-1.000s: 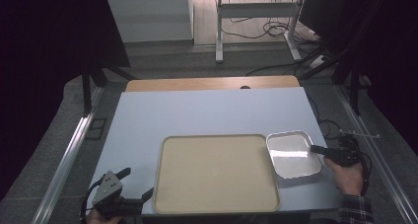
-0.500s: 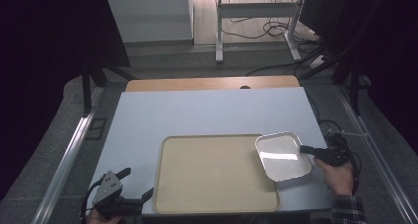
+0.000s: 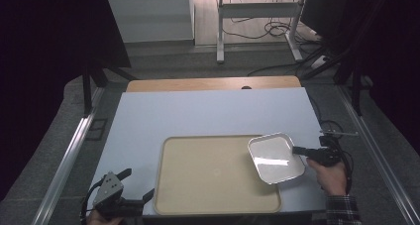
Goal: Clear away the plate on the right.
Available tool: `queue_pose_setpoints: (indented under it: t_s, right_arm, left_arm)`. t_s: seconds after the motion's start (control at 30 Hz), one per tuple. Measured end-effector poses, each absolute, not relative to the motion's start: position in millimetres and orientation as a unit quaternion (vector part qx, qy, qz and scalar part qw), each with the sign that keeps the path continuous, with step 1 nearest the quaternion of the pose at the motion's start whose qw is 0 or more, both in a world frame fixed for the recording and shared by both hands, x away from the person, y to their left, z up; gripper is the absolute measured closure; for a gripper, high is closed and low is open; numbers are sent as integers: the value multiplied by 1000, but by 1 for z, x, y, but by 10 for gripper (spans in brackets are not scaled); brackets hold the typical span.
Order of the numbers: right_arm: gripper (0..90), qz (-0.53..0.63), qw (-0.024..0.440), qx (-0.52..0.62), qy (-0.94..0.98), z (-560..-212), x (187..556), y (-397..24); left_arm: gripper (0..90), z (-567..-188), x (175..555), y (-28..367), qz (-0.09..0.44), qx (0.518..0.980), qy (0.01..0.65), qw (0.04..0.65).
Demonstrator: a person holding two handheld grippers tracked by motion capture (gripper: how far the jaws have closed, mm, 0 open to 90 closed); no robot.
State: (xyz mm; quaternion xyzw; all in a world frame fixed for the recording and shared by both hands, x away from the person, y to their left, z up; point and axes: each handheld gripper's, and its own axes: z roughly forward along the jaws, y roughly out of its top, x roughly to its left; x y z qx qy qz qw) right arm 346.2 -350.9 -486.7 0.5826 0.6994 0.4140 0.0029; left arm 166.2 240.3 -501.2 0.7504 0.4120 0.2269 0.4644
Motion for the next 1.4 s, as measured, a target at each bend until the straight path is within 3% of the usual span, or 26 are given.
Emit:
queue_pose_setpoints:
  t_s: [1.4]
  right_arm:
    - [885, 403, -49, 528, 746, -499, 365, -232]
  left_arm:
    - [0, -501, 166, 240, 228, 750, 413, 464]
